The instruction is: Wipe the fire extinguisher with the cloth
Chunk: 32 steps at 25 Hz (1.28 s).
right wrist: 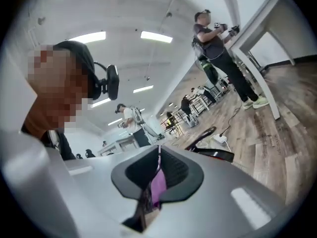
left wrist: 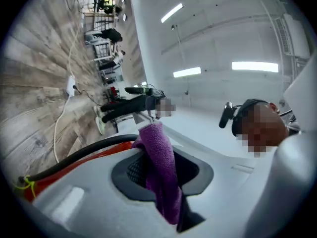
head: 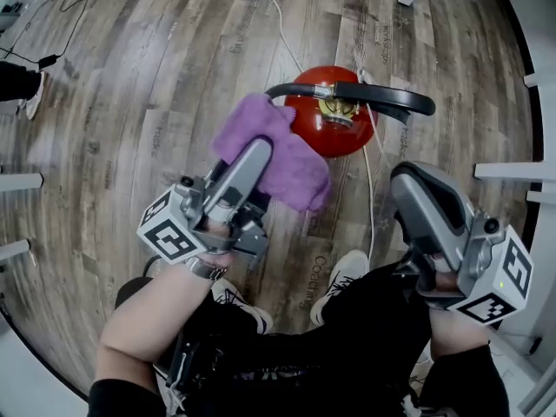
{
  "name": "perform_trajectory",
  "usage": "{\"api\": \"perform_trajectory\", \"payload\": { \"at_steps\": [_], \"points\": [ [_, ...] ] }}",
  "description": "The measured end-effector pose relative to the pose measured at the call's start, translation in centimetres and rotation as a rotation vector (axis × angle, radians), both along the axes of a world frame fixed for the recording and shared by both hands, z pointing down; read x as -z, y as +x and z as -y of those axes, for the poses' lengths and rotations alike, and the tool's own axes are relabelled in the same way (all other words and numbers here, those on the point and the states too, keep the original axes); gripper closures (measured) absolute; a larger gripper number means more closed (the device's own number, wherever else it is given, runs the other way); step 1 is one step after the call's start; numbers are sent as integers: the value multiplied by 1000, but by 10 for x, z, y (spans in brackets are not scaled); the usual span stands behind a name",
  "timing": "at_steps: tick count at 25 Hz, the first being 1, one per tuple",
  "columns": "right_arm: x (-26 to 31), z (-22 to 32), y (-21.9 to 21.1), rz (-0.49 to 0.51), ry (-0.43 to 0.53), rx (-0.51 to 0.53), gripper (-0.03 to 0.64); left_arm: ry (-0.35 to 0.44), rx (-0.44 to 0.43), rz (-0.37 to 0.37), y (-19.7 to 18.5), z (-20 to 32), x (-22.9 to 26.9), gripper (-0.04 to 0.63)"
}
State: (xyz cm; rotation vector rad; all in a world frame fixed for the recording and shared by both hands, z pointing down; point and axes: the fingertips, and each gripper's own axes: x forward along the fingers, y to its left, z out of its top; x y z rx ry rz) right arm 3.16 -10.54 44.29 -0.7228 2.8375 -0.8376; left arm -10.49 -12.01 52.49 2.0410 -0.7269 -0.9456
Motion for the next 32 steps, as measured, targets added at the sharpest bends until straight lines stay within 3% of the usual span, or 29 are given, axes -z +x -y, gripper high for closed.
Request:
{"api": "perform_trajectory", "payload": {
  "at_steps": [4,7,9,11,15,19,21,25,27,29,32],
  "points": [
    [-2,13,18,150,-78,-22,615,-89,5,-110,21,5,-30,518],
    [0,10,15,168,-61,17,615,-143,28,-138,21,4,-47,518],
    [-2,13,16,155,-40,18,615,-207,40,-111,21,4,-69,520],
    [-3,19,20,204,-55,24,615,-274,38,-70,23,5,-98,520],
    [-9,37,42,387,-178,-12,615,-396,33,19,24,4,-162,520],
    [-27,54,72,513,-314,-120,615,-493,45,116,21,6,-229,522],
    [-35,59,84,549,-358,-168,615,-550,70,210,16,6,-272,523],
    [-37,61,93,552,-363,-201,615,-660,142,307,16,1,-351,525],
    [-40,60,94,535,-368,-204,615,-673,190,299,17,-4,-374,522],
    [-45,60,95,512,-375,-207,617,-657,234,230,16,-4,-377,517],
    [-50,62,101,500,-379,-224,617,-667,221,199,16,-3,-377,520]
  ]
}}
